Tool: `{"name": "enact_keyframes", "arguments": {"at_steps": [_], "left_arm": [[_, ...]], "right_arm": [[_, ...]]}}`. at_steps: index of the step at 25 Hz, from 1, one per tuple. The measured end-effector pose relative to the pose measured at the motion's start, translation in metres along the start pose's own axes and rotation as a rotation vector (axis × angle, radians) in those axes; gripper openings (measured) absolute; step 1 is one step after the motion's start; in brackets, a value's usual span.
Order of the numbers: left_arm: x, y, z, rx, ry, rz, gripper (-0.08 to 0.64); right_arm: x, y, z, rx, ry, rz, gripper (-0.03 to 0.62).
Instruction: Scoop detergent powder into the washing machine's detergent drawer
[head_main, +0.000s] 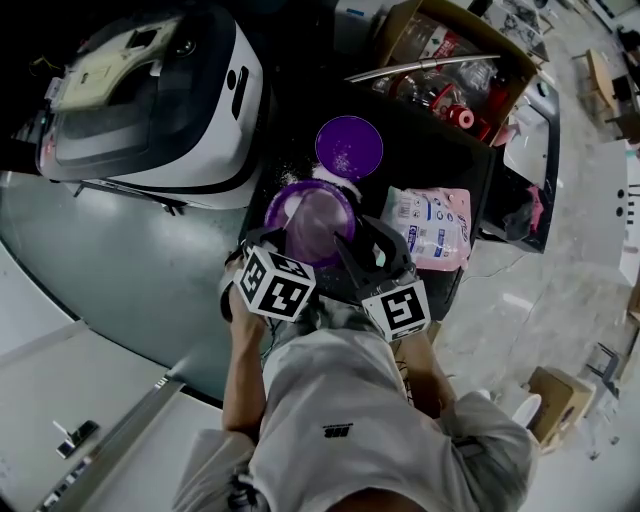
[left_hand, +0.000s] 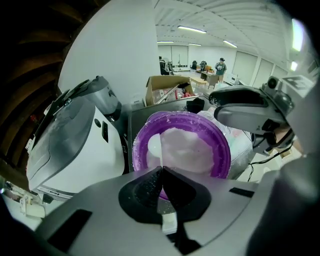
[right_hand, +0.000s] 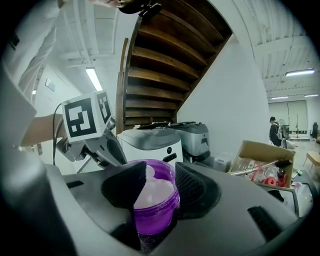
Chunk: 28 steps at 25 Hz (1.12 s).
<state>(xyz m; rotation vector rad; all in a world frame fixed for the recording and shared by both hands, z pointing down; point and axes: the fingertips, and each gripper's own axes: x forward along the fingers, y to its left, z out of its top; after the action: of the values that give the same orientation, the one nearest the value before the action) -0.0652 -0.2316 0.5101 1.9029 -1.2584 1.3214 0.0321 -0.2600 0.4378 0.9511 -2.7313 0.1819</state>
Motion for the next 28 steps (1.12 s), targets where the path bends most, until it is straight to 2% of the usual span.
{"name": "enact_keyframes", "arguments": {"at_steps": [9, 19, 24, 28], "left_arm": [[0.017, -0.008, 0.002, 0.043, 0.088, -0.028, 0.015], [0.022, -0.021, 0.005, 0.034, 0.14, -0.153, 0.015], [0.022, -0.026, 0.004, 0.043, 0.168, -0.187, 0.015], [0.016, -0.036, 0.01, 0.013, 0.135, -0.275, 0.015]], "right_arm": [[0.0, -0.009, 0.005, 0.022, -0.019, -0.012, 0.179], [-0.006, -0.023, 0.004, 0.044, -0.023, -0.044, 0.178], [-0.009, -0.028, 0.004, 0.053, -0.028, -0.055, 0.178], [-0.014, -0.029, -0.005, 0.075, 0.017, -0.049, 0.178]]}}
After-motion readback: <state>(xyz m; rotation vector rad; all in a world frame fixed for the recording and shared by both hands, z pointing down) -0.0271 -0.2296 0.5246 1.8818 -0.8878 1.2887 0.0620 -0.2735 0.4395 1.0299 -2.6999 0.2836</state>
